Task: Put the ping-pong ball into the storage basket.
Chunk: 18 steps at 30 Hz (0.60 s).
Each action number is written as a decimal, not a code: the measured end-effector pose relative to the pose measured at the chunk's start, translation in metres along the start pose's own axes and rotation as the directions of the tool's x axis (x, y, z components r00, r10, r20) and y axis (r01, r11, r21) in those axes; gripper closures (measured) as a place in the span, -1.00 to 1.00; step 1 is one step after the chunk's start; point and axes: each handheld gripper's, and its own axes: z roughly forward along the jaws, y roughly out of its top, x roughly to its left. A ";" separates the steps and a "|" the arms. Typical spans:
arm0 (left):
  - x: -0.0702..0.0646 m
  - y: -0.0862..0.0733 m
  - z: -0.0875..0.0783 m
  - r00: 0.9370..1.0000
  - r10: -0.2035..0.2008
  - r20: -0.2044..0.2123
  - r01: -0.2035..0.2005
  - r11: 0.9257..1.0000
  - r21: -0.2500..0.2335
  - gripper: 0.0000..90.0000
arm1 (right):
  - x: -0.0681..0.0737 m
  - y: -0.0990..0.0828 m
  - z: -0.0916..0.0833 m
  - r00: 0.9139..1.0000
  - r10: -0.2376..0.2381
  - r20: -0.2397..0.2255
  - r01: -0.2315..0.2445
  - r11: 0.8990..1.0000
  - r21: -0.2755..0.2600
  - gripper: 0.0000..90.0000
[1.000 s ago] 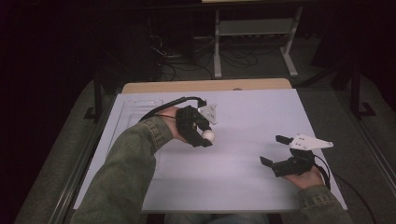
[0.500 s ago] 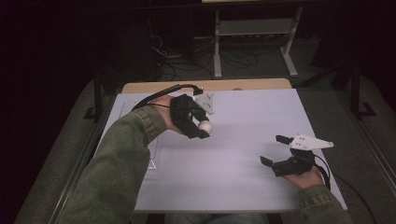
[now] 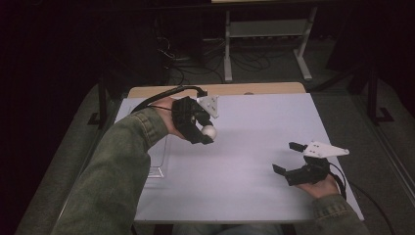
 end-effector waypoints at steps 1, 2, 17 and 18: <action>0.000 -0.001 -0.002 1.000 -0.003 -0.003 0.003 1.000 0.001 0.13 | 0.000 0.000 0.000 1.000 -0.001 0.000 0.001 1.000 0.000 -1.00; 0.000 -0.001 -0.003 1.000 -0.005 -0.003 0.005 1.000 0.001 0.13 | 0.000 0.000 0.000 1.000 -0.002 0.000 0.002 1.000 0.001 -1.00; 0.005 -0.019 -0.025 0.999 -0.033 -0.015 0.033 0.999 0.014 0.13 | 0.000 -0.001 0.000 1.000 0.002 -0.001 -0.002 1.000 0.006 -1.00; 0.005 -0.020 -0.025 0.999 -0.036 -0.017 0.036 0.999 0.017 0.13 | 0.000 -0.001 0.000 1.000 0.001 -0.002 -0.001 1.000 0.007 -1.00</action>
